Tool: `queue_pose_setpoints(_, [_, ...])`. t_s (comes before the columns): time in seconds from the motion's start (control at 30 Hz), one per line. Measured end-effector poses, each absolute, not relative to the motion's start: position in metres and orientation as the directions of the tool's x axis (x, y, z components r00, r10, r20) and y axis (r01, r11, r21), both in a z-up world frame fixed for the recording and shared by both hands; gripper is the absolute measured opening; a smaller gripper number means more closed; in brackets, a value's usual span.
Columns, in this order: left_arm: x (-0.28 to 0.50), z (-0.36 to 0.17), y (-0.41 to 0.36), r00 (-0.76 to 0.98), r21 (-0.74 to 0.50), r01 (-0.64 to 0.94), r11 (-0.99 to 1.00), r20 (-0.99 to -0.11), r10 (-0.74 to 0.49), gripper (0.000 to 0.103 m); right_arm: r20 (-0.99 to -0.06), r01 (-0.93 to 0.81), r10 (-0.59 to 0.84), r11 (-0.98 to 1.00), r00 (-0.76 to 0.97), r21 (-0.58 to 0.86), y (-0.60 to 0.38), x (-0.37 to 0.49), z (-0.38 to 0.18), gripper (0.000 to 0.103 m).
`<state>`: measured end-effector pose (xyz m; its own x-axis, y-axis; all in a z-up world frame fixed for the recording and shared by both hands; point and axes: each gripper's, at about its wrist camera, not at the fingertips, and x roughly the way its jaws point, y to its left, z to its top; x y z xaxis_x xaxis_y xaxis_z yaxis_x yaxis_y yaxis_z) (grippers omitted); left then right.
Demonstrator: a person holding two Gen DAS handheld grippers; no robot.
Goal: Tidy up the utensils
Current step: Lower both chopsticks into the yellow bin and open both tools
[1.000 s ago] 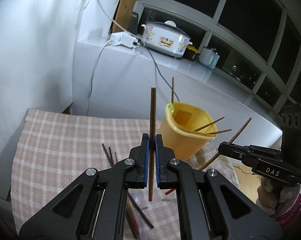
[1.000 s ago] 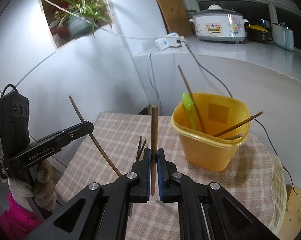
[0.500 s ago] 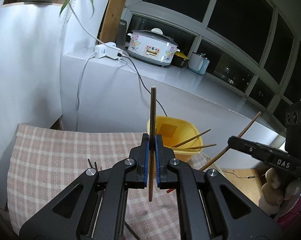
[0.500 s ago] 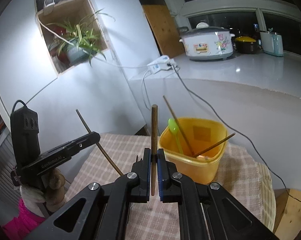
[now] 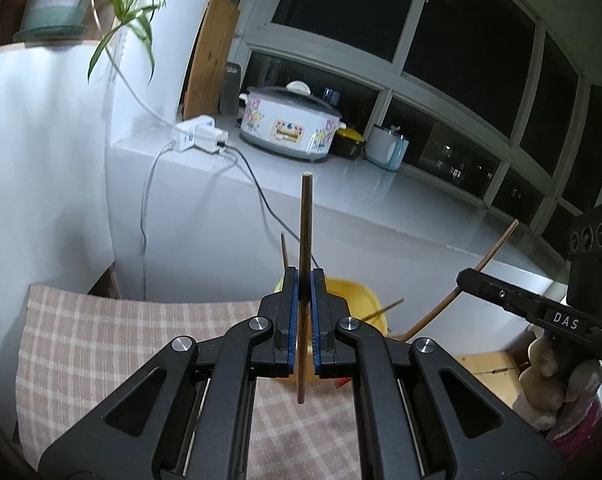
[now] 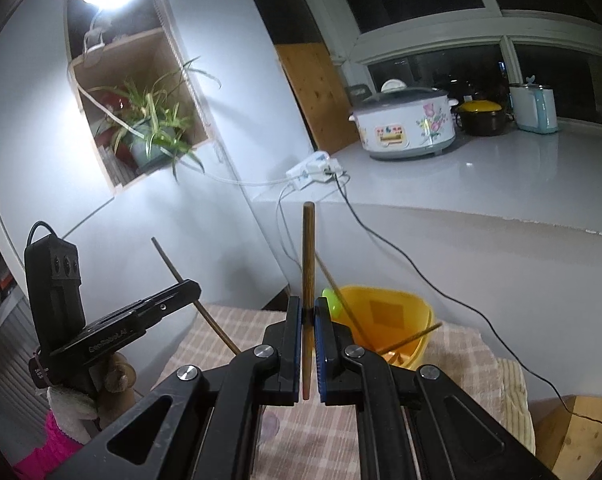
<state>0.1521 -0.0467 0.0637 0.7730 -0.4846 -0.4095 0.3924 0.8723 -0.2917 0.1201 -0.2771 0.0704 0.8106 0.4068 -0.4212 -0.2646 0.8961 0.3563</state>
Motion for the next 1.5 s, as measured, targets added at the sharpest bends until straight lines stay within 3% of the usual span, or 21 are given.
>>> queue_pose_setpoints(0.5, [0.176,0.087,-0.065,0.789,-0.319,0.398,0.86,-0.359,-0.499,0.003,-0.4,-0.184,0.34,0.907,0.851,0.379,-0.308,0.143,0.078,0.003])
queue_pose_setpoints(0.8, [0.19,0.085,-0.078,0.785,-0.335,0.395,0.855,-0.361,-0.504,0.003,-0.433,-0.125,0.316,0.901,0.844,0.415,-0.326,0.159,0.059,0.003])
queue_pose_setpoints(1.07, [0.212,0.069,-0.093,0.743,-0.393,0.401,0.828,-0.389,-0.544,0.003,-0.476,-0.122,0.335,0.897,0.813,0.424,-0.324,0.17,0.038,0.003])
queue_pose_setpoints(1.5, [0.211,0.046,-0.108,0.715,-0.388,0.397,0.832,-0.437,-0.546,0.003,-0.525,-0.104,0.337,0.9,0.781,0.423,-0.322,0.179,0.015,0.004])
